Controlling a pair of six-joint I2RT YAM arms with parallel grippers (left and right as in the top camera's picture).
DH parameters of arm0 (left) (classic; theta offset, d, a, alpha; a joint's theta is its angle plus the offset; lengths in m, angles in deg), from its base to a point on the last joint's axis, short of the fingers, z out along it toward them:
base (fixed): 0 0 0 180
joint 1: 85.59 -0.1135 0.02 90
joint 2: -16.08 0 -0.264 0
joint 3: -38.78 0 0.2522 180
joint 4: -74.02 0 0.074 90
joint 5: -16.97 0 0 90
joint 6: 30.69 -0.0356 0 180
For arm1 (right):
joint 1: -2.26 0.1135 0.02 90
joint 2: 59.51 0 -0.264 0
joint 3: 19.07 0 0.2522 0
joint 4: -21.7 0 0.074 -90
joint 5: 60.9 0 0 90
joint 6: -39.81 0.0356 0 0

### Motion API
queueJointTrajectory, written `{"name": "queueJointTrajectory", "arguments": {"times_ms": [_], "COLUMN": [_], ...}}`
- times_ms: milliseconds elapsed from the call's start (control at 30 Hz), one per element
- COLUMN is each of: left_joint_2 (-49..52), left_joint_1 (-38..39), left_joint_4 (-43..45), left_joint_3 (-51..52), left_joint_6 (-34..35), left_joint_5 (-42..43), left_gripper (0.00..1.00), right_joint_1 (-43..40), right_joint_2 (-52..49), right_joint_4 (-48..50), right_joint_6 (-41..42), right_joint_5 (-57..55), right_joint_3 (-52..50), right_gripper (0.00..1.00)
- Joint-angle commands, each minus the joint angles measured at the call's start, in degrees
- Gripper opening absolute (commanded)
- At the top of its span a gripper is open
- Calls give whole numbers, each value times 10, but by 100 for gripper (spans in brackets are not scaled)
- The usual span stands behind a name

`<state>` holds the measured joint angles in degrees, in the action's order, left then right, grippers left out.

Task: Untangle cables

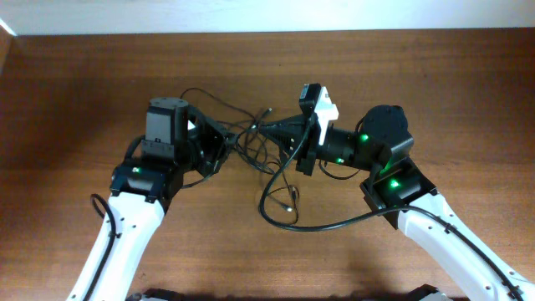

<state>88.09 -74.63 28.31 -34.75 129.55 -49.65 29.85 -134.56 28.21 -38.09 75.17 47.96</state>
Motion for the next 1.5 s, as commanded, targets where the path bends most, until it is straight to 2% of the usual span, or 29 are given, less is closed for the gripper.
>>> {"name": "queueJointTrajectory", "arguments": {"times_ms": [0, 200, 267, 400, 500, 567, 667, 700, 733, 767, 800, 833, 900, 967, 1000, 1033, 1233, 1467], "left_joint_2": [4, 4, 4, 4, 4, 3, 2, 2, 2, 2, 2, 3, 3, 3, 3, 3, 3, 3], "left_joint_1": [-24, -90, -113, -165, -213, -237, -282, -300, -323, -336, -351, -359, -363, -363, -363, -363, -363, -363], "left_joint_4": [-8, -8, -8, -12, -12, -10, 0, 0, -1, -2, -6, -10, -16, -38, -47, -58, -147, -202], "left_joint_3": [0, 0, 0, 0, 0, 0, 0, 0, 0, 0, 0, 0, 0, 0, 0, 0, 0, 0], "left_joint_6": [-5, -5, -5, -5, -5, -5, -5, -5, -12, -18, -18, -19, -38, -42, -42, -44, -44, -151], "left_joint_5": [-69, -67, -67, -65, -20, 12, 10, 3, -15, -27, -38, -42, -99, -142, -152, -170, -224, -221], "left_gripper": [4, 5, 5, 5, 2, 0, 0, 0, 1, 1, 3, 7, 51, 75, 93, 99, 99, 99], "right_joint_1": [-3, -3, -3, -3, -3, -3, -3, -3, -3, -3, -2, -2, -2, -2, -2, -2, -2, -2], "right_joint_2": [12, 12, 12, 12, 11, 4, -6, -9, -12, -14, -16, -19, -27, -42, -50, -59, -110, -134], "right_joint_4": [6, -104, -163, -294, -389, -404, -407, -407, -409, -411, -414, -415, -415, -416, -416, -416, -434, -521], "right_joint_6": [6, 5, 4, 4, 4, 4, 4, 4, 4, 4, 4, 4, 4, 4, 4, 4, 4, -9], "right_joint_5": [2, -50, -106, -209, -282, -292, -292, -292, -292, -292, -292, -292, -292, -283, -281, -281, -265, -235], "right_joint_3": [4, 4, 4, 4, 4, 4, 4, 4, 4, 4, 4, 4, 4, 4, 4, 4, 4, 4], "right_gripper": [4, 5, 10, 10, 10, 22, 43, 56, 80, 89, 99, 99, 99, 99, 99, 99, 99, 99]}}
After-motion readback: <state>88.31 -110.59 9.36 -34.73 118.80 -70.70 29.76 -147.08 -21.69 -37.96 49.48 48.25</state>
